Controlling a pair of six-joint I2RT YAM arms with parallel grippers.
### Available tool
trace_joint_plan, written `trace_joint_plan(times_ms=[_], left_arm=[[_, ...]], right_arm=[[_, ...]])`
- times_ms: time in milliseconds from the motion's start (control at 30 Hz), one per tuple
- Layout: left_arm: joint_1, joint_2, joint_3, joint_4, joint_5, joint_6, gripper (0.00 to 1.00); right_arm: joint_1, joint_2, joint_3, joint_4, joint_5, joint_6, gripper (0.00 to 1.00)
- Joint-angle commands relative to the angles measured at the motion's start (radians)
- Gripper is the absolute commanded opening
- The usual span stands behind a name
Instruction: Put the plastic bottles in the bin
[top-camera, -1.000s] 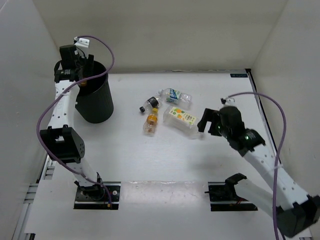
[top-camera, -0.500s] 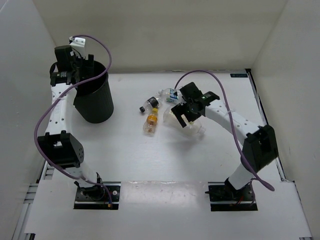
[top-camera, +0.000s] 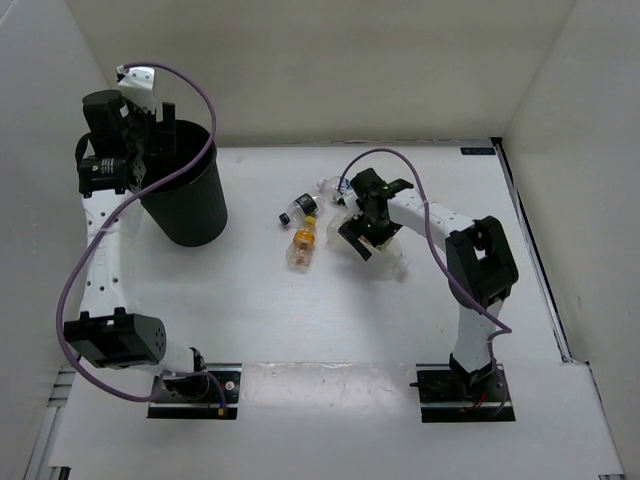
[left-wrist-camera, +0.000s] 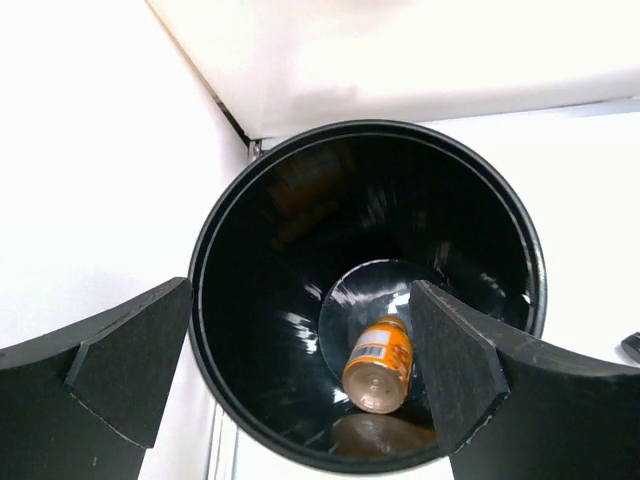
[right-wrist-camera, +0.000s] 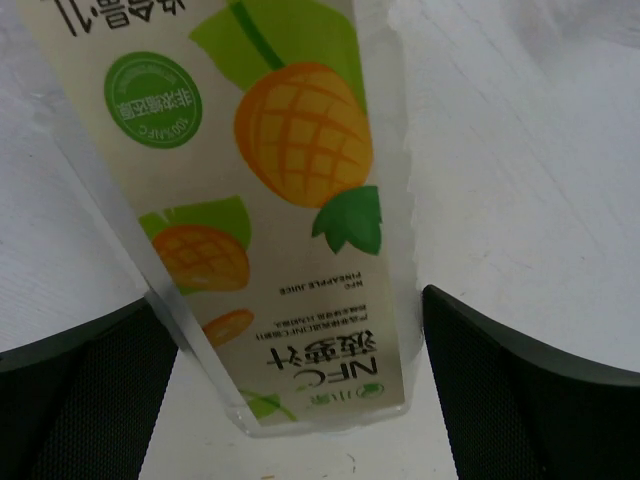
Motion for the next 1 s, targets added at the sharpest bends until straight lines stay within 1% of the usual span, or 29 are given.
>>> trace_joint_plan(times_ms=[0, 67, 100, 200, 233, 267, 300, 333, 367, 400, 433, 467, 500, 567, 600, 633, 667, 700, 733, 767, 800, 833, 867, 900, 933, 967], left_arm=[[0.003, -0.041, 0.004, -0.060, 0.042, -0.014, 1.00], [0.003, -0.064, 0.016, -0.086, 0.069, -0.014, 1.00], [0.003, -0.064, 0.016, -0.100, 0.089, -0.014, 1.00], [0.003, -0.108, 0.016, -0.159, 0.227, 0.001, 1.00], [0.003, -0.117, 0.016, -0.181, 0.353, 0.021, 1.00], [0.003, -0.117, 0.006, -0.245, 0.431, 0.069, 1.00], [0.003, -0.131, -0.004, -0.280, 0.512, 0.094, 1.00], [0.003, -0.146, -0.014, -0.314, 0.680, 0.120, 1.00], [0.003, -0.156, -0.046, -0.366, 0.765, 0.151, 1.00], [-0.006, -0.171, -0.068, -0.379, 0.840, 0.151, 1.00], [-0.006, -0.180, -0.092, -0.379, 0.979, 0.151, 1.00], [-0.006, -0.180, -0.117, -0.379, 1.046, 0.151, 1.00], [-0.015, -0.180, -0.167, -0.379, 1.115, 0.142, 1.00], [-0.026, -0.180, -0.210, -0.368, 1.267, 0.115, 1.00], [-0.045, -0.158, -0.229, -0.352, 1.299, 0.081, 1.00], [-0.046, -0.110, -0.229, -0.351, 1.327, 0.061, 1.00], [-0.061, -0.078, -0.229, -0.351, 1.399, 0.038, 1.00], [-0.070, -0.043, -0.215, -0.351, 1.453, 0.003, 1.00], [-0.070, 0.018, -0.205, -0.351, 1.515, -0.013, 1.00], [-0.081, 0.039, -0.191, -0.309, 1.606, -0.033, 1.00], [-0.107, 0.056, -0.182, -0.295, 1.606, -0.057, 1.00], [-0.127, 0.089, -0.134, -0.295, 1.606, -0.057, 1.00], [-0.144, 0.105, -0.111, -0.295, 1.606, -0.057, 1.00], [-0.183, 0.123, -0.082, -0.295, 1.606, -0.057, 1.00], [-0.203, 0.158, -0.020, -0.295, 1.606, -0.057, 1.00], [-0.222, 0.175, 0.008, -0.295, 1.606, -0.057, 1.00]], right_arm=[[-0.021, 0.016, 0.032, 0.019, -0.065, -0.016, 1.00], [-0.030, 0.016, 0.041, 0.019, -0.078, 0.007, 0.95], [-0.030, 0.016, 0.029, 0.019, -0.088, 0.019, 0.84], [-0.030, -0.025, -0.014, 0.065, -0.076, 0.079, 0.53], [-0.030, -0.062, -0.041, 0.087, -0.076, 0.093, 0.30], [-0.039, -0.085, -0.058, 0.101, -0.076, 0.126, 0.20], [-0.039, -0.138, -0.075, 0.115, -0.095, 0.140, 0.13], [-0.039, -0.169, -0.095, 0.147, -0.121, 0.154, 0.07], [-0.039, -0.201, -0.132, 0.164, -0.155, 0.178, 0.07], [-0.050, -0.267, -0.149, 0.181, -0.198, 0.191, 0.05], [-0.050, -0.300, -0.163, 0.216, -0.282, 0.208, 0.00], [-0.060, -0.365, -0.189, 0.238, -0.334, 0.244, 0.00], [-0.060, -0.396, -0.202, 0.264, -0.386, 0.267, 0.00], [-0.071, -0.482, -0.227, 0.356, -0.488, 0.336, 0.00], [-0.071, -0.510, -0.245, 0.388, -0.552, 0.366, 0.00], [-0.071, -0.536, -0.261, 0.479, -0.589, 0.399, 0.00], [-0.083, -0.582, -0.284, 0.547, -0.635, 0.438, 0.00], [-0.083, -0.599, -0.308, 0.621, -0.683, 0.518, 0.00], [-0.083, -0.599, -0.337, 0.740, -0.730, 0.556, 0.00], [-0.083, -0.599, -0.338, 0.779, -0.802, 0.586, 0.00], [-0.083, -0.579, -0.324, 0.810, -0.836, 0.632, 0.00], [-0.083, -0.564, -0.310, 0.838, -0.870, 0.655, 0.00], [-0.083, -0.533, -0.296, 0.909, -0.901, 0.682, 0.00], [-0.073, -0.519, -0.279, 0.946, -0.925, 0.726, 0.00], [-0.073, -0.504, -0.264, 0.971, -0.956, 0.726, 0.00], [-0.059, -0.478, -0.244, 0.971, -0.956, 0.726, 0.00]])
